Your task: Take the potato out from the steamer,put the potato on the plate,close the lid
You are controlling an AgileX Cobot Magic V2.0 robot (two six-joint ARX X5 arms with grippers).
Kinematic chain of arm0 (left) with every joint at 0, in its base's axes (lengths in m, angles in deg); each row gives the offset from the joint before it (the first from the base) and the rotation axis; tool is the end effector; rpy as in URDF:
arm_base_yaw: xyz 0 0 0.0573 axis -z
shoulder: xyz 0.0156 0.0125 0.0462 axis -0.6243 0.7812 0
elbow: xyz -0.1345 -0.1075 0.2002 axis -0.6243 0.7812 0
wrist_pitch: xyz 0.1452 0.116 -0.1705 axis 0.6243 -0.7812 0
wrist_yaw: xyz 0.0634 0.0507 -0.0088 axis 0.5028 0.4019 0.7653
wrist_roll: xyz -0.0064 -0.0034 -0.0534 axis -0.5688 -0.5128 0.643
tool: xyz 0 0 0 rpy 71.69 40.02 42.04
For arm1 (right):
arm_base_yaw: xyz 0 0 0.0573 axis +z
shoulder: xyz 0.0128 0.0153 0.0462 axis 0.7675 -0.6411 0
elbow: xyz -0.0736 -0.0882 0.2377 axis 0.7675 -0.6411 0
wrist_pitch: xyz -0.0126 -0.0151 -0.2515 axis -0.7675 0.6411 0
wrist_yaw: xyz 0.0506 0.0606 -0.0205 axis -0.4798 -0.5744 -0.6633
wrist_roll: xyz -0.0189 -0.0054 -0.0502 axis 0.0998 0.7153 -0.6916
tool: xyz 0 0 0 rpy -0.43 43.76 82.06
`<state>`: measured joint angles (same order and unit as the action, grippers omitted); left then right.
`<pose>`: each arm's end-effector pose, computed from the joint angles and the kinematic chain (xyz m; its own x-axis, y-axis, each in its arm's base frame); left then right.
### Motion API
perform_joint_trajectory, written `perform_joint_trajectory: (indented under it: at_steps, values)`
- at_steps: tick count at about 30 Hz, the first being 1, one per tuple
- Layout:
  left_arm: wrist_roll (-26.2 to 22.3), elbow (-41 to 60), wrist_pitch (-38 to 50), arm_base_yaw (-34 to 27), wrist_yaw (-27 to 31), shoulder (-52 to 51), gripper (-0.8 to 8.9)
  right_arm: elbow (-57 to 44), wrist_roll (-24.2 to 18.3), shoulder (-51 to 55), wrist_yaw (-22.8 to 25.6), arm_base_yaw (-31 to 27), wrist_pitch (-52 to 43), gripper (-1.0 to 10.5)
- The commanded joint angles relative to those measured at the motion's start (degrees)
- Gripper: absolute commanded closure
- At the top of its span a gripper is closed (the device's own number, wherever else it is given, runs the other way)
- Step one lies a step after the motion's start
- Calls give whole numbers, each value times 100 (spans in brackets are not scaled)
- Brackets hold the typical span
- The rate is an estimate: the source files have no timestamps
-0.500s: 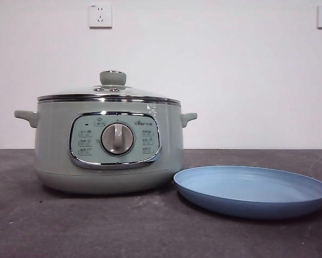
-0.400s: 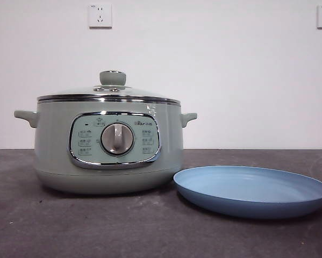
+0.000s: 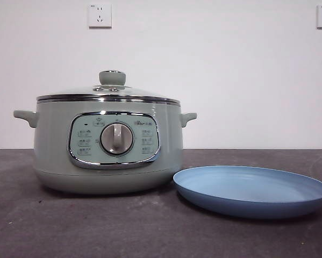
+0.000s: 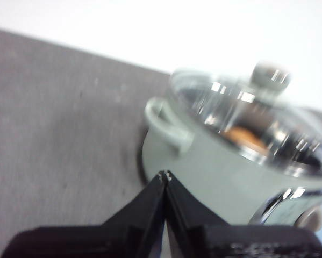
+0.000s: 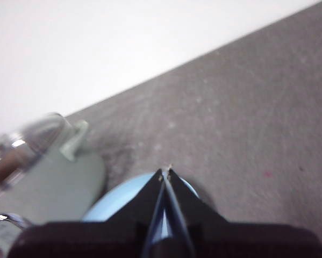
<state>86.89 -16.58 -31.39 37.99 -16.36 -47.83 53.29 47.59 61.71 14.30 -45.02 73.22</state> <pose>0.0853 -0.0059 0.1926 0.9666 -0.2270 -0.1192 0.1781 0.9290 -0.3245 0.0875 0.0119 0.1923 0.9666 0.2289 -0.1150 -0.1623 0.8945 0.4166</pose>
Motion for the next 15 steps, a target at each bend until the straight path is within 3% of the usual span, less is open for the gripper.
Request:
perform_joint_trajectory:
  at_steps: [1, 6, 15]
  values:
    - [105, -415, -227, -15, -26, 177, 822, 413, 61, -212, -162, -11, 195, 958]
    - [-31, -1307, -673, -15, -428, 761, 822, 1414, -426, -914, -763, -11, 833, 958]
    - [-1196, -2896, -1893, -15, -1488, 2057, 822, 3383, -1919, -2529, -2203, -11, 2575, 958]
